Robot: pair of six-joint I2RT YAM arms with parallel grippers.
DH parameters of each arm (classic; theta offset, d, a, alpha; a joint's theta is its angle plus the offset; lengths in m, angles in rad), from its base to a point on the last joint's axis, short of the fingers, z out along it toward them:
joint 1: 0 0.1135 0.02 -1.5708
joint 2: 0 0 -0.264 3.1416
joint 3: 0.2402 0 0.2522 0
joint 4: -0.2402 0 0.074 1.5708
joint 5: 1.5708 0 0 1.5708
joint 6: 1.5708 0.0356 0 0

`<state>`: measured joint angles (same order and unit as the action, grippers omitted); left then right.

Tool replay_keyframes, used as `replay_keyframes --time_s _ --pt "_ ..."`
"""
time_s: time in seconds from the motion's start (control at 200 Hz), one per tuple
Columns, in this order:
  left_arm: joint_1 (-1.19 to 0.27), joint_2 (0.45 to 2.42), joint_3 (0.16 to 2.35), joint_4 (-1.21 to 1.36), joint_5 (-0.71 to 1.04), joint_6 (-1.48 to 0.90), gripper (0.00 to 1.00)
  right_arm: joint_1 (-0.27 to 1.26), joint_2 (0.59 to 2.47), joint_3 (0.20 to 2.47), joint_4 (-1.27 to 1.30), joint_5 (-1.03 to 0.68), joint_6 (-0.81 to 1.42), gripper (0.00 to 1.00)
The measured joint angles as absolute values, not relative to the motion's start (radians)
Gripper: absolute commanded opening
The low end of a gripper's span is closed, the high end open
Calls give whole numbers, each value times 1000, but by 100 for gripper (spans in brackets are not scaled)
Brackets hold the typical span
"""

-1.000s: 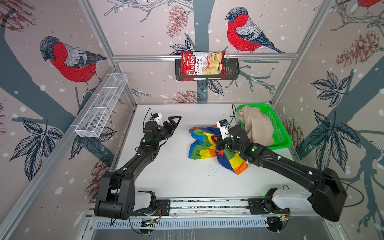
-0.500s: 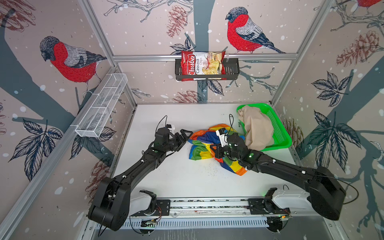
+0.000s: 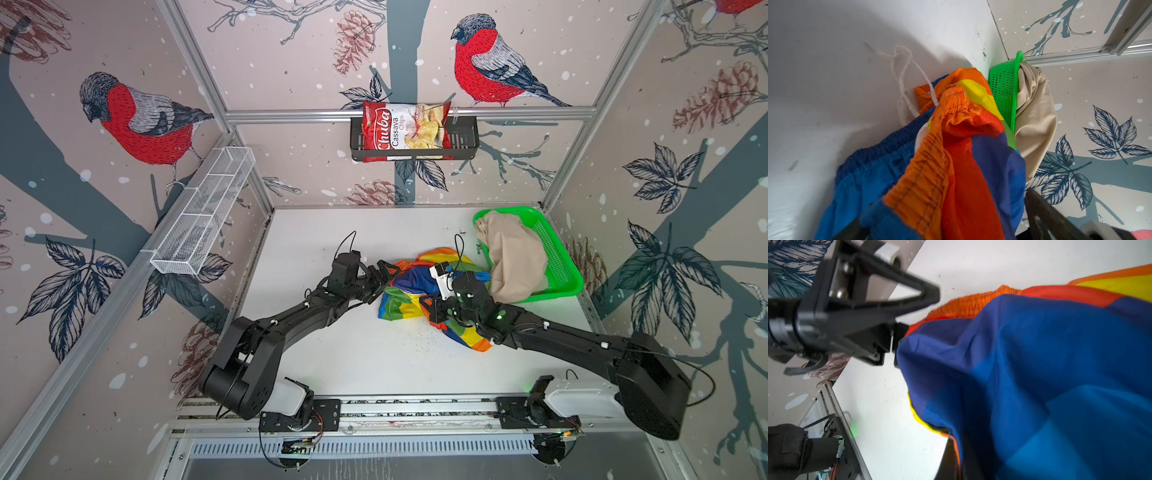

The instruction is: Fold and stack the shorts

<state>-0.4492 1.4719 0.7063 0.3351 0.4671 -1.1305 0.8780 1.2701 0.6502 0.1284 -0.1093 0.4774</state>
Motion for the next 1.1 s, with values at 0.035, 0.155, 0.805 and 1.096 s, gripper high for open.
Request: replay_keyframes --time_s 0.035,0.155,0.805,1.096 --pt "-452 1491 715 358 469 -1145 32 883 1266 645 127 -104 477 0" --pt "-454 1531 756 385 476 -1156 0 885 1259 641 121 -83 477 13" --pt "-347 1530 1012 134 400 -1009 0 1143 1023 629 -352 259 634 47" --pt "-306 1530 1031 84 370 -959 0 1174 1210 671 -471 395 704 59"
